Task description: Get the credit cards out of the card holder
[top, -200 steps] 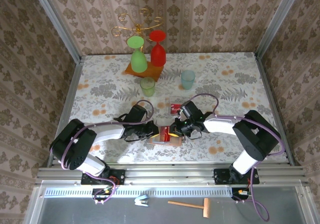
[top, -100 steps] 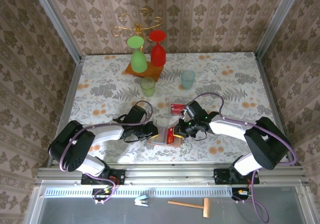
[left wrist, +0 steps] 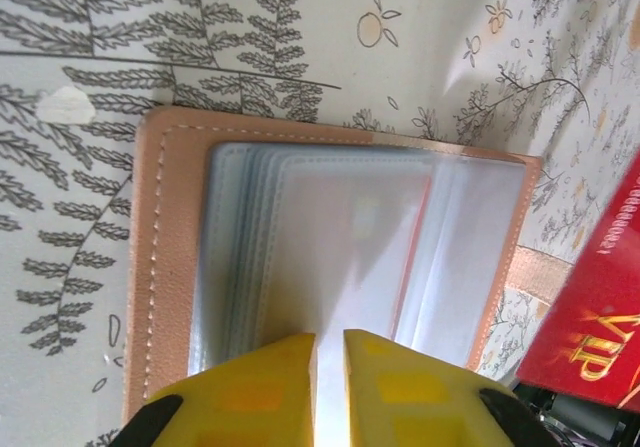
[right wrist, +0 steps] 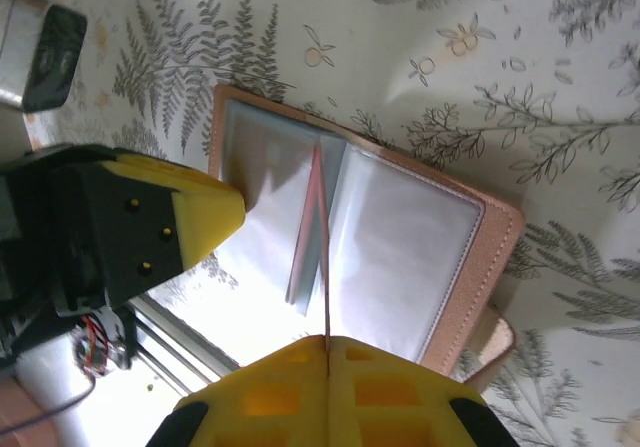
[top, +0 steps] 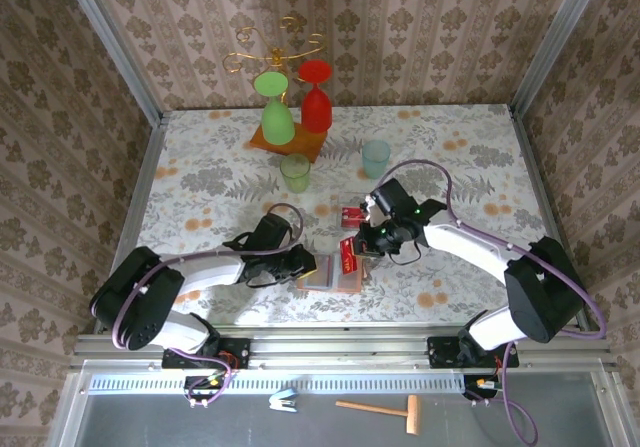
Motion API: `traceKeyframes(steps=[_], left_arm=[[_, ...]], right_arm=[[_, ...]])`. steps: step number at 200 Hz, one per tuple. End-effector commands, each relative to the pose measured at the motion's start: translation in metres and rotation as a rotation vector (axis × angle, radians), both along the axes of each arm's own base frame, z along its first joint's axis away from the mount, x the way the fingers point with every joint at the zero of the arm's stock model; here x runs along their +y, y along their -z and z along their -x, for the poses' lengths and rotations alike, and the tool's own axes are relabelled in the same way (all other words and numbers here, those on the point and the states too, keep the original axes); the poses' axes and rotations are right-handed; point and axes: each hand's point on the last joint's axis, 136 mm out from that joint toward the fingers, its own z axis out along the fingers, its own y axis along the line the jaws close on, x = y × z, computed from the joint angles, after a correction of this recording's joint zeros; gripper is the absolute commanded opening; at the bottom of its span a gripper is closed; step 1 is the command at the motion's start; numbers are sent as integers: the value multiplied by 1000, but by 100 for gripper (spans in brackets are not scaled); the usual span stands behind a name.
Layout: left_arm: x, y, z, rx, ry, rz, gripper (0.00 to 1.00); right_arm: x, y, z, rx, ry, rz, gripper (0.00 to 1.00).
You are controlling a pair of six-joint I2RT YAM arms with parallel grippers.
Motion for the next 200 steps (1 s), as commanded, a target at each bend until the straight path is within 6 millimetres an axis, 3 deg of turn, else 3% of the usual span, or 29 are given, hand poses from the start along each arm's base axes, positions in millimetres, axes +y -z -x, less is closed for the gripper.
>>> traceKeyframes(steps=[1, 28, 80, 149, 200], left_arm=[[2, -8, -2, -24, -19, 0, 19], [7, -16, -5, -58, -18, -33, 28], [29, -11, -3, -77, 5, -181, 49], [23, 4, 3, -31, 11, -143, 48], [17, 7, 6, -11, 13, -104, 47]], right_arm=[[-13, -19, 4, -104, -157, 88, 0], [-23, -31, -5, -176, -246, 174, 0], [-43, -43, -28, -281, -328, 324, 0], [-49, -61, -44, -400, -440, 340, 0], [-56, -59, -54, -389, -496, 350, 0]])
